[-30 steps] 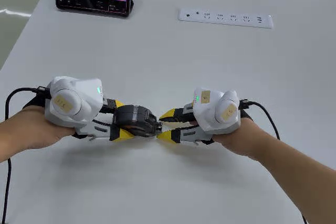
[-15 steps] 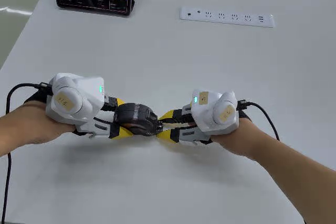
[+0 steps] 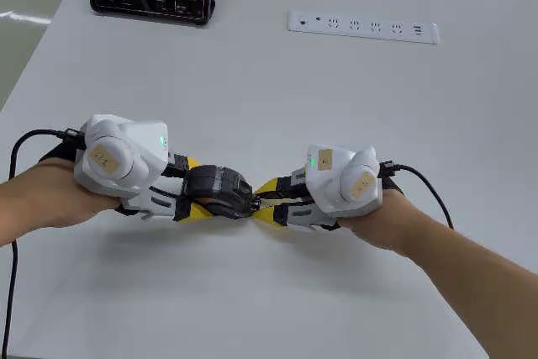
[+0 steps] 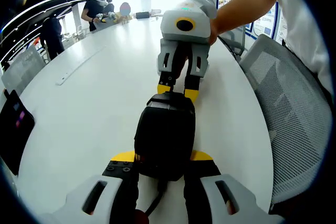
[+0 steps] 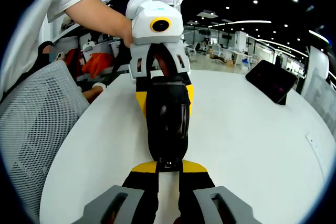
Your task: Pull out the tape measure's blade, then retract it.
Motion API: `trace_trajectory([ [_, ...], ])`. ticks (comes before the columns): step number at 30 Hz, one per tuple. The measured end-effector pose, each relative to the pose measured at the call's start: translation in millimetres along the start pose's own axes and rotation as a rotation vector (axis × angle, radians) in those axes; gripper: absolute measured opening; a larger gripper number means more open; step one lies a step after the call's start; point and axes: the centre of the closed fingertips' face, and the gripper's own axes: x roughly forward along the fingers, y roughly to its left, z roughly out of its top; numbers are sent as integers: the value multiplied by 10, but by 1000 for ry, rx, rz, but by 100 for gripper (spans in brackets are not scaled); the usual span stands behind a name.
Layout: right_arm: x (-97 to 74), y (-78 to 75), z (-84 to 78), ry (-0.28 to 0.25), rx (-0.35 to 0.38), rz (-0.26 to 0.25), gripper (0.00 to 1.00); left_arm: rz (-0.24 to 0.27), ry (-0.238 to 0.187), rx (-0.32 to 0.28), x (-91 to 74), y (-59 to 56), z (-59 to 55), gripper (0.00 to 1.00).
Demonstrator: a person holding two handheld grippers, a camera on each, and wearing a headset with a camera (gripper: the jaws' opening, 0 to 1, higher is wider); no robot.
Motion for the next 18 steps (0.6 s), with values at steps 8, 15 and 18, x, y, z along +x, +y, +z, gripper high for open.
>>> trace_trajectory([
  [8, -2, -22, 16, 5, -14, -6, 9, -2, 1, 4, 5, -2, 1, 27],
  [15, -5, -23, 26, -3, -9, -15, 9, -1, 10, 18, 3, -17, -5, 28],
  [18, -20, -27, 25, 4, -20, -18, 9, -1, 13, 20, 2, -17, -8, 27],
])
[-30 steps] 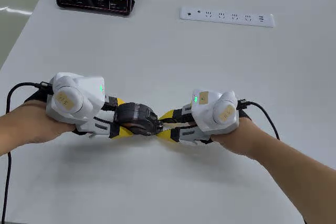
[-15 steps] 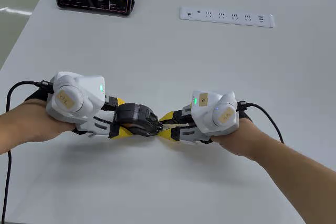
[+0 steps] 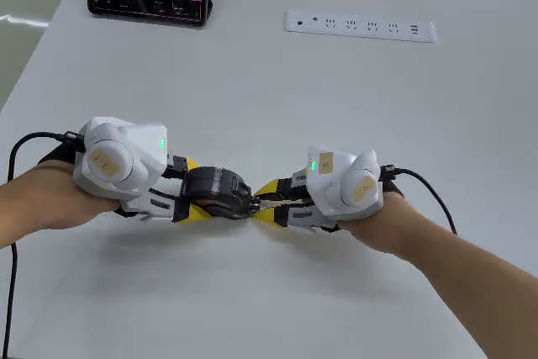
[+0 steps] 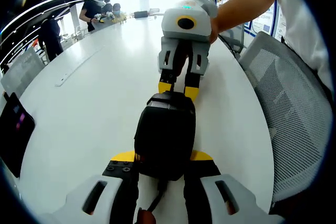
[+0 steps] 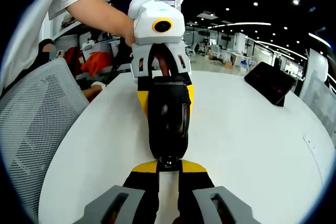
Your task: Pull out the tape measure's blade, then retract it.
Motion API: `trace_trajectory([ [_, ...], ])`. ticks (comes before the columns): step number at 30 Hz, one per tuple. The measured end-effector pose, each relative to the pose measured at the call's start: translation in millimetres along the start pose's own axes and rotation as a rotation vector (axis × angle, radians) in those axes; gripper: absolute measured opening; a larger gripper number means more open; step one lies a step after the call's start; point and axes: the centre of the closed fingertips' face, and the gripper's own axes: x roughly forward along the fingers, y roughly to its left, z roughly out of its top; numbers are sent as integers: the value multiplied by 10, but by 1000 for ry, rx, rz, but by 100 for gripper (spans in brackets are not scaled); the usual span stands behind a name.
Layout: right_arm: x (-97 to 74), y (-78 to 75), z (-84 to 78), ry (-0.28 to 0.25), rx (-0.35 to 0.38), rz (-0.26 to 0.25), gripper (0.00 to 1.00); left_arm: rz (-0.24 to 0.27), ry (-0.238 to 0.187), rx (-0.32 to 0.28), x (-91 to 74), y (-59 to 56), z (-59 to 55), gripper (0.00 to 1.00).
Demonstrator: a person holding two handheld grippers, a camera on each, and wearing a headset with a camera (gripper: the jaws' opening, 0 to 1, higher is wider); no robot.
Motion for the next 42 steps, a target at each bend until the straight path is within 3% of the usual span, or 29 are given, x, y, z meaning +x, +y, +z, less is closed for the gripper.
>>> trace_trajectory([
  [42, -469, 28, -318, 34, 38, -47, 9, 3, 15, 15, -2, -8, -4, 28],
])
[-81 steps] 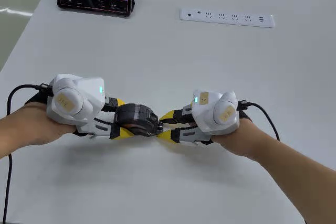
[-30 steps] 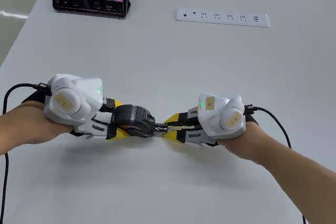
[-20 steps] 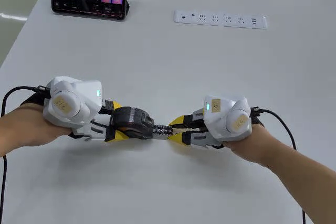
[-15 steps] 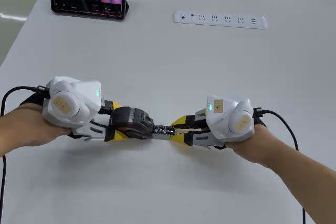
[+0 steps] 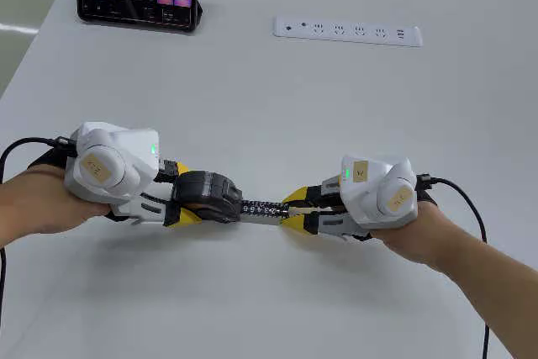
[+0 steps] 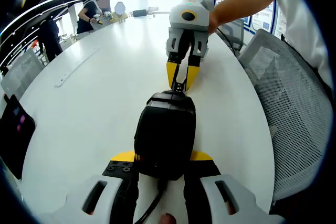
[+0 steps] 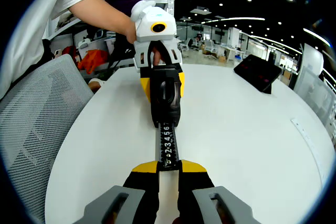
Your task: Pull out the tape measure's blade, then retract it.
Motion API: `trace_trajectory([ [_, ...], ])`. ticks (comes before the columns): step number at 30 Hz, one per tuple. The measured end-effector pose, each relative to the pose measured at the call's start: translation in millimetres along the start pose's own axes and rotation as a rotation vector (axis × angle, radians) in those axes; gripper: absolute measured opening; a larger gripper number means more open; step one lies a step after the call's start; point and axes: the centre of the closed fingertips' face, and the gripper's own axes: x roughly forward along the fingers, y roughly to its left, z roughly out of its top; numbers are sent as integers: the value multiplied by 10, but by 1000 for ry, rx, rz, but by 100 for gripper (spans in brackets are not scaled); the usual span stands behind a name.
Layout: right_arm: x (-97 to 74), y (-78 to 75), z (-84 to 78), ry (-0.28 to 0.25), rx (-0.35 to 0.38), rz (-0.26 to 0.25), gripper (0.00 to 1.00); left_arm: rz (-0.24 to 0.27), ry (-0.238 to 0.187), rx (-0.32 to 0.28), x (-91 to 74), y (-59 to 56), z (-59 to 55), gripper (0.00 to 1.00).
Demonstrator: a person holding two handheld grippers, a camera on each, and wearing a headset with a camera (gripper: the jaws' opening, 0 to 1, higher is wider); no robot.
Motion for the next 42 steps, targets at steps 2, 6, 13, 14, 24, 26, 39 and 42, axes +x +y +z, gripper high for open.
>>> trace_trajectory([
  [2, -16, 1, -12, 2, 0, -3, 9, 0, 1, 2, -2, 2, -2, 28],
  [6, -56, -2, -47, 5, 5, -11, 9, 0, 2, 1, 1, 6, -4, 28],
  [13, -143, -19, -116, 17, 4, -21, 9, 0, 2, -1, 0, 4, -5, 28],
  [14, -153, -21, -125, 18, 4, -22, 9, 0, 3, -1, 0, 4, -5, 28],
  [24, -311, -54, -259, 43, 7, -38, 9, 2, 5, -5, 4, 8, 1, 28],
  [26, -345, -55, -284, 45, 6, -41, 9, 3, 7, -5, 4, 10, 4, 28],
  [39, -507, -64, -377, 71, -7, -51, 9, 4, 14, -5, 1, 9, 3, 28],
  [42, -539, -70, -402, 77, -9, -53, 9, 5, 15, -6, 3, 7, 1, 28],
])
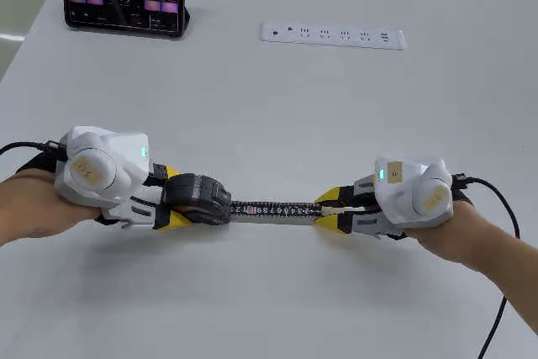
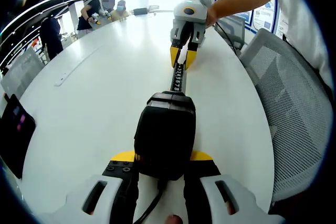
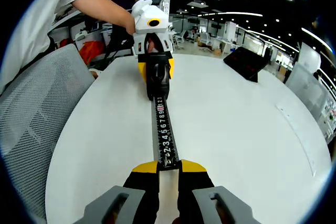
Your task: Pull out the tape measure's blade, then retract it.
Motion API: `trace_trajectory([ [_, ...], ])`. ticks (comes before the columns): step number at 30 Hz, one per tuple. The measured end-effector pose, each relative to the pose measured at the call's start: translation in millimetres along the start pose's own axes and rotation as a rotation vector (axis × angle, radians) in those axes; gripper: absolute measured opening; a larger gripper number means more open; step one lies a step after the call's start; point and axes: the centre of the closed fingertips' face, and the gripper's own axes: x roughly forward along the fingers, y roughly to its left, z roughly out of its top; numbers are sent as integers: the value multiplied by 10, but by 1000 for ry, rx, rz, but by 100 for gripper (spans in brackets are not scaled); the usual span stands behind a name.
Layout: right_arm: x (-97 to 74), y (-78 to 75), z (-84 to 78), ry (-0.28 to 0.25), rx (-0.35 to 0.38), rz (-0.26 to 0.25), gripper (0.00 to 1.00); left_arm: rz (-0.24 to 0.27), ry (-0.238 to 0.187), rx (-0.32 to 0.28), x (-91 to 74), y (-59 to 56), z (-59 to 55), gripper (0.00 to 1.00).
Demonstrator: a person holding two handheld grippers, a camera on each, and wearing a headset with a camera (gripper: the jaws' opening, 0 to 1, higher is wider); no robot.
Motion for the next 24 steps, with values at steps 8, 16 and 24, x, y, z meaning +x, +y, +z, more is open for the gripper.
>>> trace_trajectory([
  [8, -64, -8, -53, 12, -4, -1, 9, 2, 3, -3, 1, -17, 3, 28],
  [16, -100, -17, -99, 22, -2, -1, 9, 0, 3, -3, 3, -17, 2, 28],
  [24, -158, -37, -167, 33, 6, -9, 8, 1, 2, -2, 4, -14, 4, 28],
])
